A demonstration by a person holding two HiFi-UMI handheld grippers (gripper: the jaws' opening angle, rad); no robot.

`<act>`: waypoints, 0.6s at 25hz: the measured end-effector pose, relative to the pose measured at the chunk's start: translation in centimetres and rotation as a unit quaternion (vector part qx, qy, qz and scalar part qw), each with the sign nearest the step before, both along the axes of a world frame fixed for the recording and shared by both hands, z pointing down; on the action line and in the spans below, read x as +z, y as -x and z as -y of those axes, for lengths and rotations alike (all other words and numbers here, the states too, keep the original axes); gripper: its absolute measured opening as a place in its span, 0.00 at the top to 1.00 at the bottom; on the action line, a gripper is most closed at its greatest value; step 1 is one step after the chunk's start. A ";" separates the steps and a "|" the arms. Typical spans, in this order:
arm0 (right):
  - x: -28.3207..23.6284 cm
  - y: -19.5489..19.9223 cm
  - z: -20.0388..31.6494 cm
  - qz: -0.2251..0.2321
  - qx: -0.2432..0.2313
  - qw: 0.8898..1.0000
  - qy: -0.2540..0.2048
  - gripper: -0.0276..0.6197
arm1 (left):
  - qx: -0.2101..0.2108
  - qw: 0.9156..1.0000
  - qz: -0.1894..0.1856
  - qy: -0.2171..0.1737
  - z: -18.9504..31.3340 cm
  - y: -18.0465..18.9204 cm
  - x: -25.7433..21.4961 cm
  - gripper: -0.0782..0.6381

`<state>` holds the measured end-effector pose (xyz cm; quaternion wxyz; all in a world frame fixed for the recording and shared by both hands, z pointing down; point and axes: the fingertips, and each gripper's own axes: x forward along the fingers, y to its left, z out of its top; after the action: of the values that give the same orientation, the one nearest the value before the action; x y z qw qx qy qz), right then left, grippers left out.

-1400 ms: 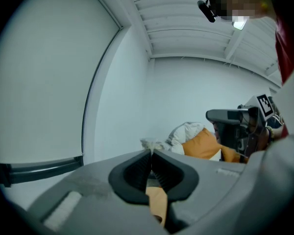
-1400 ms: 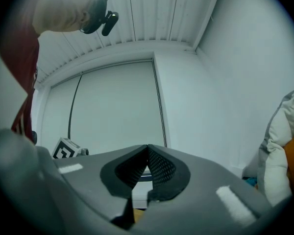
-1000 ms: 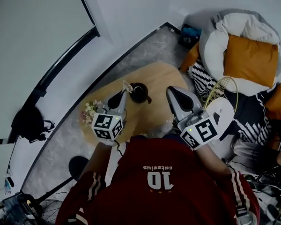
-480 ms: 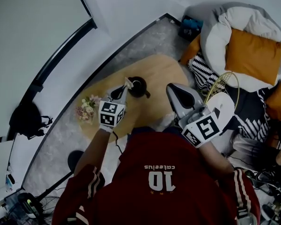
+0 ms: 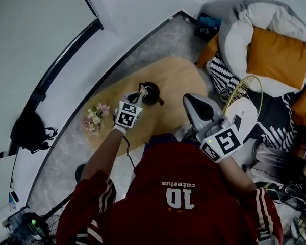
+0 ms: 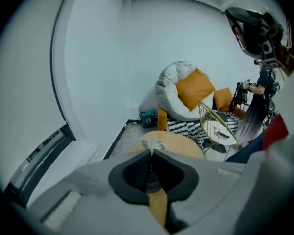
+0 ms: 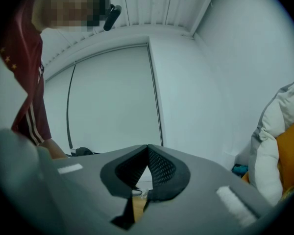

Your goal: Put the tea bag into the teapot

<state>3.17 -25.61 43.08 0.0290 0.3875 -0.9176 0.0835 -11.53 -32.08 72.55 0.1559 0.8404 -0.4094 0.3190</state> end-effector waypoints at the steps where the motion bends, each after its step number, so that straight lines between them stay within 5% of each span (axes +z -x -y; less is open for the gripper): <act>1: 0.2 -0.2 -0.1 -0.002 0.003 1.000 0.002 0.95 | 0.005 1.000 0.007 0.008 0.1 -0.1 0.9 0.88; 15: 2.0 -4.8 -0.8 -0.024 0.058 0.998 0.013 0.95 | 0.029 0.996 0.063 0.061 2.1 -2.4 10.0 0.88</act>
<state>8.01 -24.77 45.12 0.0510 0.4418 -0.8913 0.0882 -9.18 -34.19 82.55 0.1712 0.8192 -0.3733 0.4002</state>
